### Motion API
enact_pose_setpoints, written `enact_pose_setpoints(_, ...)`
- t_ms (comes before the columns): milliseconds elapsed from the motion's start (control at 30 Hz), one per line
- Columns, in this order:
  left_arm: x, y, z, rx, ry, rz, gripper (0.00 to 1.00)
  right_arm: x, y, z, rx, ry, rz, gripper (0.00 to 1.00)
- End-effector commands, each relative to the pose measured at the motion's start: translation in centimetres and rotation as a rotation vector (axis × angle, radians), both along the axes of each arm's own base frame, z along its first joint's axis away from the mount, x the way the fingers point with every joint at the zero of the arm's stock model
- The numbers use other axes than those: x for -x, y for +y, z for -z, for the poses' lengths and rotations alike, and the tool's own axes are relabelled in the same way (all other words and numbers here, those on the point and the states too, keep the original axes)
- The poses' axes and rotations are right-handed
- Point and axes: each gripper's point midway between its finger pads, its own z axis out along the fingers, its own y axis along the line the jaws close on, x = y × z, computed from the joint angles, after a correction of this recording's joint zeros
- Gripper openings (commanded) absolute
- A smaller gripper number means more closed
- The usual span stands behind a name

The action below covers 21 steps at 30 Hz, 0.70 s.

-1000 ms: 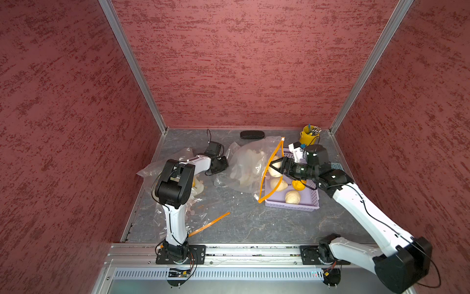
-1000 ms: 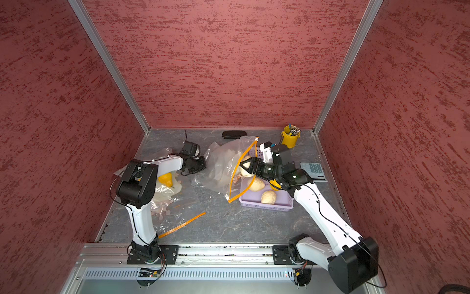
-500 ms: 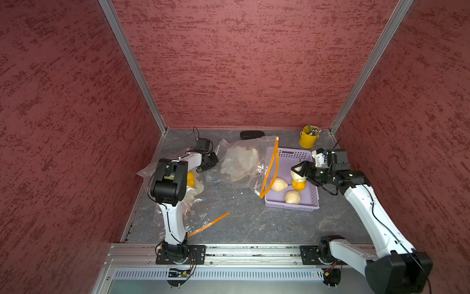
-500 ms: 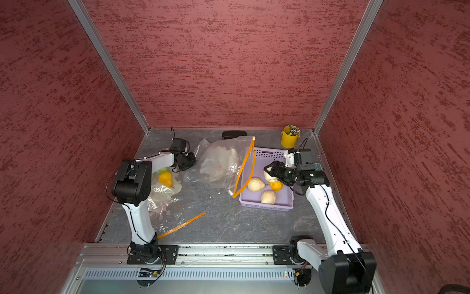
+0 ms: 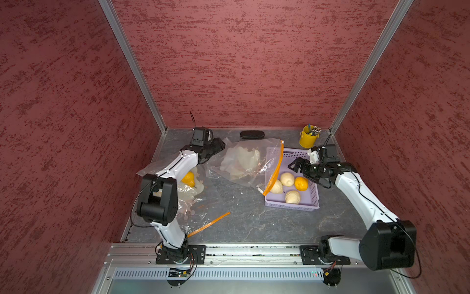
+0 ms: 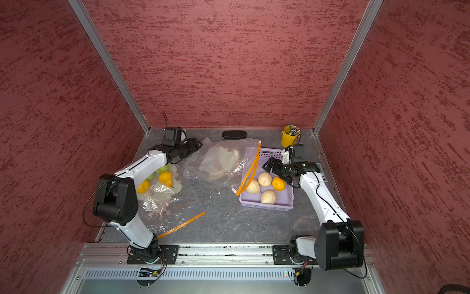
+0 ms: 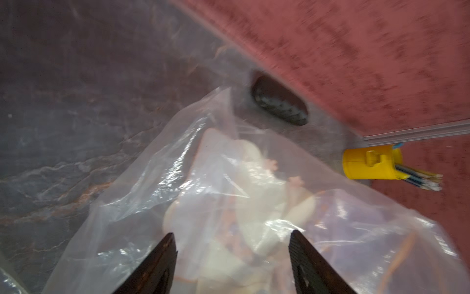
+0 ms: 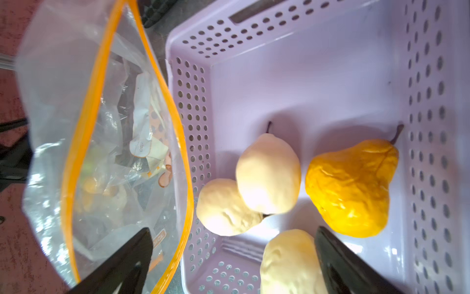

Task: Open the zip-top bag and take out the pear
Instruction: Place the pear in the basket.

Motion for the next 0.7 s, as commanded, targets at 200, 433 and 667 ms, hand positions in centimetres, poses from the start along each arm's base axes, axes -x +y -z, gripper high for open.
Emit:
enact_pose_setpoints(200, 6.0, -2.5, -15.4, -0.054, -0.432, 0.117, 0.87, 1.5, -0.9, -9.0, 0.063, -0.316, -0.017, 0.99)
enact_pose_setpoints(433, 11.8, 0.0, -18.3, -0.142, -0.516, 0.085, 0.95, 4.4, 3.2, -13.2, -0.08, -0.479, -0.195, 0.99)
enact_pose_setpoints(667, 17.1, 1.0, -13.7, -0.202, -0.324, 0.13, 0.97, 8.7, 14.2, -12.4, -0.19, -0.445, -0.488, 0.99)
